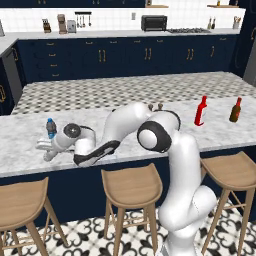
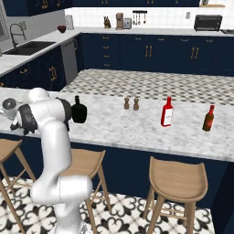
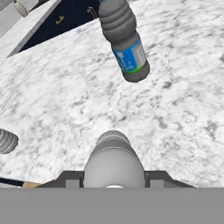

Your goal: Move the plastic bottles in the middle to the plastics group, and the glass bottles in the middle to the glass group.

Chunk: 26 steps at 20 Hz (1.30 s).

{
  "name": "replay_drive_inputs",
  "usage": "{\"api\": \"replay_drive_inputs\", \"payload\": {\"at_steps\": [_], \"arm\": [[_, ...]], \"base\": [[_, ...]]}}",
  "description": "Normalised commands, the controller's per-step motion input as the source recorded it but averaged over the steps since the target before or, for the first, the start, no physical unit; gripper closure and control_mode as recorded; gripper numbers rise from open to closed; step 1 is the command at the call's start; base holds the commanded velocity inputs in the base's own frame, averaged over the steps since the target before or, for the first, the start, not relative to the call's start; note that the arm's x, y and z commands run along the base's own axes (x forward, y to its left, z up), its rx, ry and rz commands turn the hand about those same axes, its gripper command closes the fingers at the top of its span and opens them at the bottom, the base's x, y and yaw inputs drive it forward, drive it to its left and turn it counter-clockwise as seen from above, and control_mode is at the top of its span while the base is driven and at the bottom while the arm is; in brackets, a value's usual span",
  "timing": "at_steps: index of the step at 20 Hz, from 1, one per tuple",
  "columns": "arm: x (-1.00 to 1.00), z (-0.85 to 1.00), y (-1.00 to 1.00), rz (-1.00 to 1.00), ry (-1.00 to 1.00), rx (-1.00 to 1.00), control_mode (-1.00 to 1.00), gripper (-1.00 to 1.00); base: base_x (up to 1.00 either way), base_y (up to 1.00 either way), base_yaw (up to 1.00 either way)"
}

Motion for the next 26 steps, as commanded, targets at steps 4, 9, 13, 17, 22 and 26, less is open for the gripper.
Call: {"api": "replay_drive_inputs", "payload": {"at_steps": [4,9,13,17,22,26], "arm": [[0.13,0.09,0.01,0.00,0.23,-0.15,-1.00,1.00],[0.30,-0.03,0.23,0.00,0.06,-0.28,-1.00,1.00],[0.23,-0.08,0.16,0.00,0.03,-0.34,-1.00,1.00],[0.23,-0.30,0.09,0.03,0.18,-0.13,-1.00,1.00],[0.06,-0.59,-0.01,0.12,0.02,0.00,-1.00,1.00],[0.00,-0.71,-0.11,0.14,0.00,0.00,-1.00,1.00]], "base": [[0.00,0.00,0.00],[0.00,0.00,0.00],[0.00,0.00,0.00],[0.00,0.00,0.00],[0.00,0.00,0.00],[0.00,0.00,0.00]]}}
